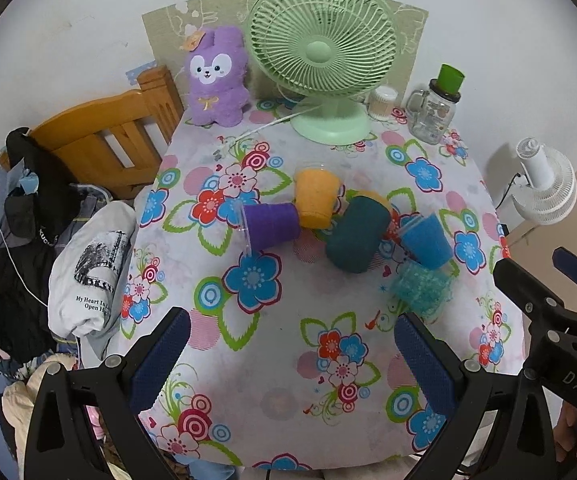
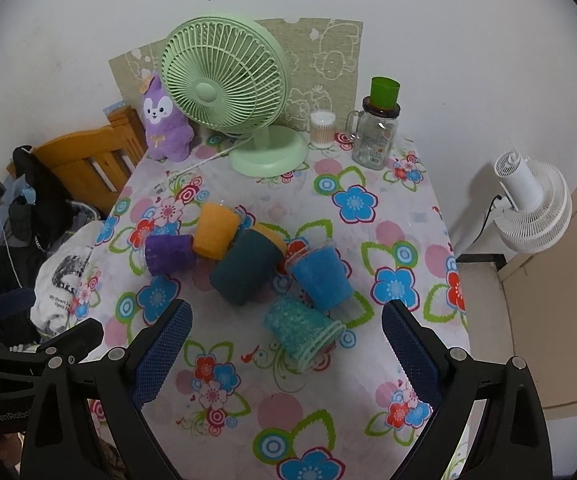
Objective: Flip cup upside down
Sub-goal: 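Move the right tool toward the purple cup lying on its side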
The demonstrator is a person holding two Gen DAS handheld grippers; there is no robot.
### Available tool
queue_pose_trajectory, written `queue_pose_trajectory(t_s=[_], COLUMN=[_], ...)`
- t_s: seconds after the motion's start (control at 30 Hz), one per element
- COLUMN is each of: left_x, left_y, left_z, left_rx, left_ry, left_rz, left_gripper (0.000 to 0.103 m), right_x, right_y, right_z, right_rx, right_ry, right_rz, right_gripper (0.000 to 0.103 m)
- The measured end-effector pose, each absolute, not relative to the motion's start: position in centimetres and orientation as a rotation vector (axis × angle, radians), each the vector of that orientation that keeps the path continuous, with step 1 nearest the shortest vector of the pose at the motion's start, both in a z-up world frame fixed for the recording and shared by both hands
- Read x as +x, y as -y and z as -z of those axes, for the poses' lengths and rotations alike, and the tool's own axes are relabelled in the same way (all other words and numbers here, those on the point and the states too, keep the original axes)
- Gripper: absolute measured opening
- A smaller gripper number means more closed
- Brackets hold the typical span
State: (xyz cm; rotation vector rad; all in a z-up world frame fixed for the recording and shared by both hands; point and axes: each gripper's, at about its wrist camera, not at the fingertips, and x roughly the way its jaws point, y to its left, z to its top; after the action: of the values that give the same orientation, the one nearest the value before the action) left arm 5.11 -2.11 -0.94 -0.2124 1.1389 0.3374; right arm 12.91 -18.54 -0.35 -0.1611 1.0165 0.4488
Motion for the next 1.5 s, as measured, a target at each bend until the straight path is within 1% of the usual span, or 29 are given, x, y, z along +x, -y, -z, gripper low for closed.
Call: queue_pose_trajectory(t_s=[0.27,0.73,1.1,1.5], left_x=[8.1,15.1,17.6,19.3], left_y=[-0.3,-5.1,-7.1,-7.7], left_z=[3.0,11.1,16.2,19.2], left_rx=[-0.221,-0.257,-0.312,-0.350], left_ry=[-1.161,-1.290,-1.378,-1.414], left_rz=[-0.350,-0.390,-0.410,-0.412], left_gripper=[0.103,0.103,0.103,0.103], right_x=[16.0,22.1,24.3,25.7], right_y=[16.3,10.1,7.6,7.2], right_z=[1.5,8.5,13.4,15.7], right_rx=[-0.096,-0.117,-0.137,-0.146], right_ry=[-1.040,-1.159,-1.247,-1.293], right_rz=[-0.461,-0.446,-0.445,-0.410], right_gripper=[0.097,0.097,0.097,0.097])
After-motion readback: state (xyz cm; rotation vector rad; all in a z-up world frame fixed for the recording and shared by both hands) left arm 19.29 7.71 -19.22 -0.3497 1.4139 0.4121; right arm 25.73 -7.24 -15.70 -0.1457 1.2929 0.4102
